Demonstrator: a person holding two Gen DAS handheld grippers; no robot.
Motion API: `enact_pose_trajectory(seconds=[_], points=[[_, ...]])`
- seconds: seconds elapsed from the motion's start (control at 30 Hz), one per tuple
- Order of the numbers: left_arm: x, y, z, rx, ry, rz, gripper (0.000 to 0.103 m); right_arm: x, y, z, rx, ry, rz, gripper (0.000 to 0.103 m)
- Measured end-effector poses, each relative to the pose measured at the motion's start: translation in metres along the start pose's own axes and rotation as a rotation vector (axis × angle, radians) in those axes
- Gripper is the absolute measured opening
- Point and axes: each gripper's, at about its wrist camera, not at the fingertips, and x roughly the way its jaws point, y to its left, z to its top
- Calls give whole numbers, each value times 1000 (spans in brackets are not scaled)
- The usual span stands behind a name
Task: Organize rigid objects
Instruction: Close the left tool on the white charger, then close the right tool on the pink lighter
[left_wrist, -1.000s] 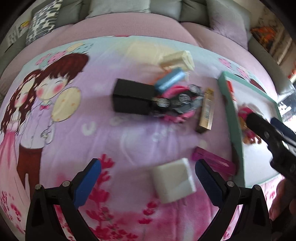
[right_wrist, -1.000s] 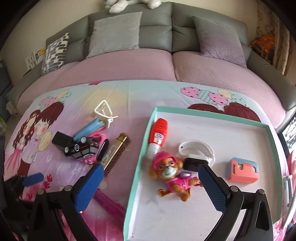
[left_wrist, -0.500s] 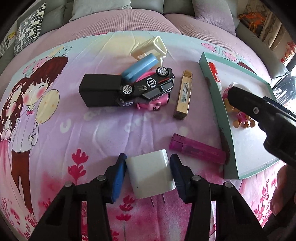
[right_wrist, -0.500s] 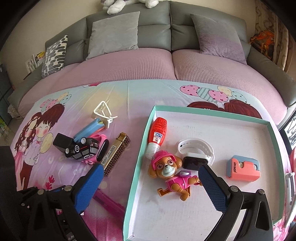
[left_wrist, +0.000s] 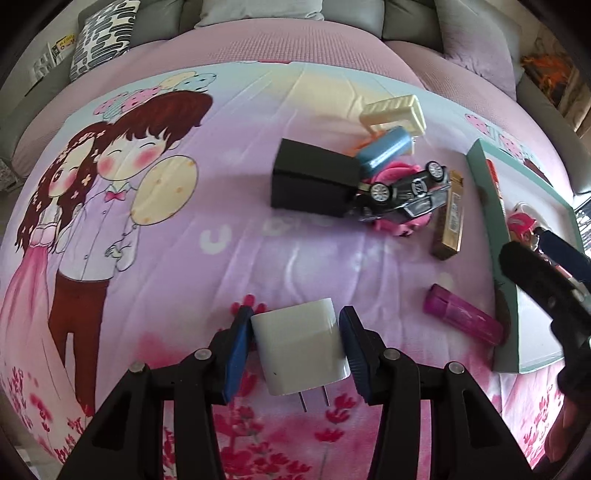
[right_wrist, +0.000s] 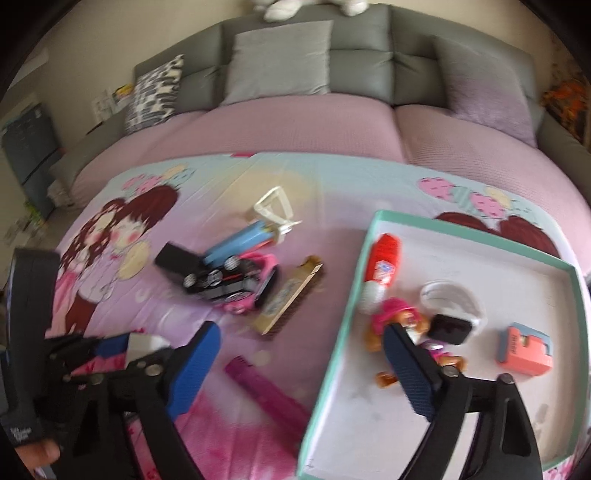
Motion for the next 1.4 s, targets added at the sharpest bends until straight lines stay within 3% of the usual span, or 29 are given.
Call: enact_pose_trajectory(seconds=[0.2, 0.37, 0.8, 1.03, 1.27, 1.4], points=[[0, 11, -1, -5, 8, 18, 50, 8, 14, -3, -48, 23, 12, 70], [-2, 26, -5, -17, 7, 17, 50, 14, 23, -7, -90, 50, 25, 50], [3, 28, -4, -15, 9, 23, 50, 27, 36, -21, -202, 153, 32, 48], [4, 23, -2, -13, 10, 26, 50, 36, 39, -28, -229, 207, -11, 48], [6, 20, -2, -11, 13, 36, 50, 39, 39, -30, -217, 199, -17, 26], [6, 18, -2, -7, 14, 42, 50, 42, 41, -27, -183, 183, 8, 23]])
